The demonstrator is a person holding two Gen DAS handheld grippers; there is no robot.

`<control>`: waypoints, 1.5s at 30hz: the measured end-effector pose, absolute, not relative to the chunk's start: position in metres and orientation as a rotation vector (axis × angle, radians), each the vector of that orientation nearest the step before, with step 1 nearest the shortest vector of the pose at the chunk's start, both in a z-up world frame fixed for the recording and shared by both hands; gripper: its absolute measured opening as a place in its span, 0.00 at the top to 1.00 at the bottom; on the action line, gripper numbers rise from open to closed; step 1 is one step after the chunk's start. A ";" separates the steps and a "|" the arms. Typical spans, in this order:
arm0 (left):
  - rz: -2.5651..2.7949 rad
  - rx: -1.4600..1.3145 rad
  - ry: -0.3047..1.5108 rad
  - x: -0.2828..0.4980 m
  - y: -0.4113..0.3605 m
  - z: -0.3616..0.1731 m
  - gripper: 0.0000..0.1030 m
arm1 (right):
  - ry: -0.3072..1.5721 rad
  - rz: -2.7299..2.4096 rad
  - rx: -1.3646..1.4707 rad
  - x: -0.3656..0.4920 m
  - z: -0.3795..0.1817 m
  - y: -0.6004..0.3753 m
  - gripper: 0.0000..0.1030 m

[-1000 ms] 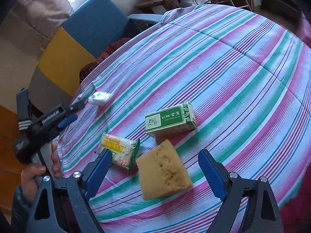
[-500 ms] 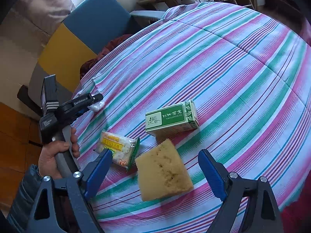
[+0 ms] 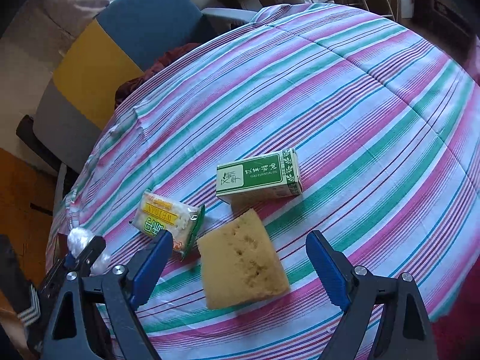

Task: Organize objects
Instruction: 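Grasp the clear plastic bag with the left tool while the right tool grasps the yellow sponge, then carry the clear plastic bag into the gold tray and release it with the left tool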

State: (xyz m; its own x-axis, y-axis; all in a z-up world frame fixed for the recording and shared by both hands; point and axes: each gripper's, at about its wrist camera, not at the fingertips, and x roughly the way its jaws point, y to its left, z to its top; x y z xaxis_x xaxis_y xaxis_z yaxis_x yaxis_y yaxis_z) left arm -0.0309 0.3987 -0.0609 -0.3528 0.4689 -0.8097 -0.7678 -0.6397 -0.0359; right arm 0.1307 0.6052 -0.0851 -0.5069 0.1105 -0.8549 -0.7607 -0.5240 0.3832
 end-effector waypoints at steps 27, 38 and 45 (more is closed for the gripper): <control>2.055 -0.990 0.482 0.031 0.356 -0.117 0.60 | 0.526 2.033 -1.462 0.103 -0.115 0.566 0.45; 2.056 -0.982 0.464 0.030 0.357 -0.118 0.60 | 0.495 2.036 -1.467 0.104 -0.116 0.563 0.46; 2.059 -0.973 0.469 0.031 0.356 -0.117 0.60 | 0.496 2.040 -1.448 0.105 -0.113 0.558 0.47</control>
State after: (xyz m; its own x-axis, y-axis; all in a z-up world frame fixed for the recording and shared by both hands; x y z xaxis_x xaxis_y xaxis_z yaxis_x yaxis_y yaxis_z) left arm 0.0312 0.3557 -0.1174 -0.3897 0.5033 -0.7712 -0.7876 -0.6161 -0.0041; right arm 0.1047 0.5582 -0.1130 -0.2405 0.2437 -0.9395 -0.6476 -0.7613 -0.0317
